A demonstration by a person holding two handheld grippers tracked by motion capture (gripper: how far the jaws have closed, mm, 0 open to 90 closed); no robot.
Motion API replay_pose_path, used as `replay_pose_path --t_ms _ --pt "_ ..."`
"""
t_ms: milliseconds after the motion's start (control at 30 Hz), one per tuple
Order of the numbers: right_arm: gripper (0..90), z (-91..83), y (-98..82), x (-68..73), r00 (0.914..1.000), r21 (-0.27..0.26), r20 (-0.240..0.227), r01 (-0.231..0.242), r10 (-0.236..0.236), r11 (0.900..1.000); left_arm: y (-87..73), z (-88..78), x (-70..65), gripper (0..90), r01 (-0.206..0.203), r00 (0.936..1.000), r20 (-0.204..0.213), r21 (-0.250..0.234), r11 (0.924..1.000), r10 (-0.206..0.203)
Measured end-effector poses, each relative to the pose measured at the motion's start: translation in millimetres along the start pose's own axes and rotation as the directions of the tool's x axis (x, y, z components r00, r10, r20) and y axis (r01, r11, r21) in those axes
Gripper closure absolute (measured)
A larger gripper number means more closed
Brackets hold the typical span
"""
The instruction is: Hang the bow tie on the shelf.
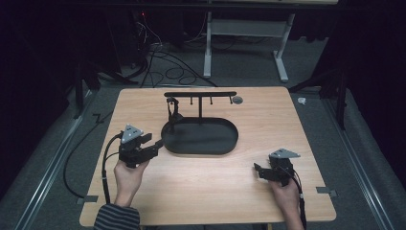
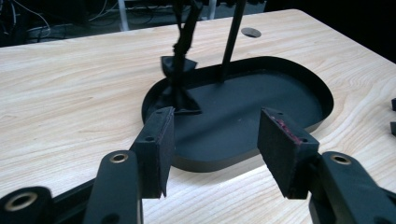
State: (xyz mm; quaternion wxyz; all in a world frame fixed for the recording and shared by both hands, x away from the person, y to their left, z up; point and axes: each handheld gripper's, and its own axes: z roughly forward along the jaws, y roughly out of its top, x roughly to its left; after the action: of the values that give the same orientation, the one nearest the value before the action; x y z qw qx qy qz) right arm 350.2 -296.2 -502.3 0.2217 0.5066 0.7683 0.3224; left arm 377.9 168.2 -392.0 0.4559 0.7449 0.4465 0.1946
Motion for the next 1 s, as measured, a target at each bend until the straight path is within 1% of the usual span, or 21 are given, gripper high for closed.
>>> replay_pose_path --t_ms 100,200,333,400,433,500,567,833,1000 --pt "28.7 0.0 0.0 0.0 1.0000 0.000 0.000 0.000 0.000 1.000 -2.5 0.4 -0.6 46.5 0.004 1.0000 0.003 -0.004 1.0000 -0.004" --pt "28.7 0.0 0.0 0.0 1.0000 0.000 0.000 0.000 0.000 1.000 -5.2 0.4 -0.2 46.4 0.006 1.0000 0.004 0.003 1.0000 -0.006" --pt "28.7 0.0 0.0 0.0 1.0000 0.000 0.000 0.000 0.000 1.000 -8.8 -0.4 -0.4 46.3 0.018 0.9998 0.006 0.000 0.9998 -0.018" --pt "28.7 0.0 0.0 0.1 1.0000 0.000 0.000 0.000 0.000 1.000 -11.6 -2.1 -1.6 47.1 0.023 0.9997 -0.007 -0.016 0.9996 -0.023" --pt "28.8 -0.1 0.0 0.2 1.0000 0.001 0.001 -0.002 0.002 1.000 -12.3 -2.6 -1.5 47.4 0.027 0.9996 -0.006 -0.019 0.9995 -0.027" --pt "28.7 -0.1 0.0 0.2 1.0000 0.001 0.001 -0.001 0.001 1.000 -13.6 -2.8 -1.1 47.5 0.035 0.9994 -0.001 -0.014 0.9993 -0.035" --pt "28.7 -0.1 0.0 0.2 1.0000 0.001 0.001 -0.002 0.002 1.000 -14.5 -3.1 -1.4 47.6 0.032 0.9995 -0.006 -0.009 0.9994 -0.032" --pt "28.7 0.0 0.0 0.2 1.0000 0.001 0.001 -0.001 0.001 1.000 -19.0 -7.7 -2.2 48.5 0.035 0.9992 -0.018 -0.031 0.9989 -0.036" --pt "28.7 0.0 0.0 0.1 1.0000 0.000 0.001 0.000 0.000 1.000 -22.8 -8.9 -2.2 49.2 0.045 0.9987 -0.019 -0.040 0.9982 -0.046"
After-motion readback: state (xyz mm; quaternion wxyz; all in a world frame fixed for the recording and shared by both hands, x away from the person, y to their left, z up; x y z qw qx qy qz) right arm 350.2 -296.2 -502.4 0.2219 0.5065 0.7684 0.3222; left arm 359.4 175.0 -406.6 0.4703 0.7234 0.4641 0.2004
